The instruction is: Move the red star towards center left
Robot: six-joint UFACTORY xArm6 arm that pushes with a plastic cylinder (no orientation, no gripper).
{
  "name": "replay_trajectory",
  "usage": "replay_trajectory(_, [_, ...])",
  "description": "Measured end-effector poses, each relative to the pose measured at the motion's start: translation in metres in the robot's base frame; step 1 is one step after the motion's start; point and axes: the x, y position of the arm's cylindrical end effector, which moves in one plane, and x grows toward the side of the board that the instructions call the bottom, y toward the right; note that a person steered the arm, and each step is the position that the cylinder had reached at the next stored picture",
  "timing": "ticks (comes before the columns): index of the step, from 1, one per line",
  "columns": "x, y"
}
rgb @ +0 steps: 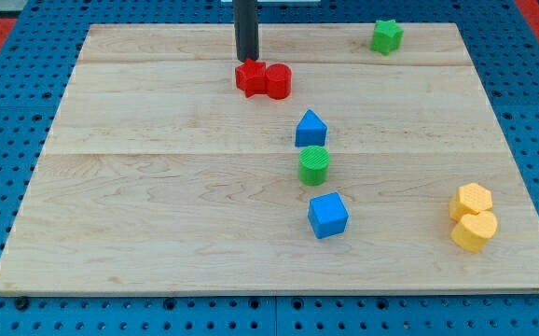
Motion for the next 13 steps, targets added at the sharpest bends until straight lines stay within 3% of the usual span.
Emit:
replay_trajectory(1, [0.000, 0.004])
replay_trajectory(5, [0.043, 0.132])
replay_trajectory(9, [0.031, -0.001])
replay_trajectory(11, [0.074, -0.062])
replay_trajectory(13, [0.105, -0.012])
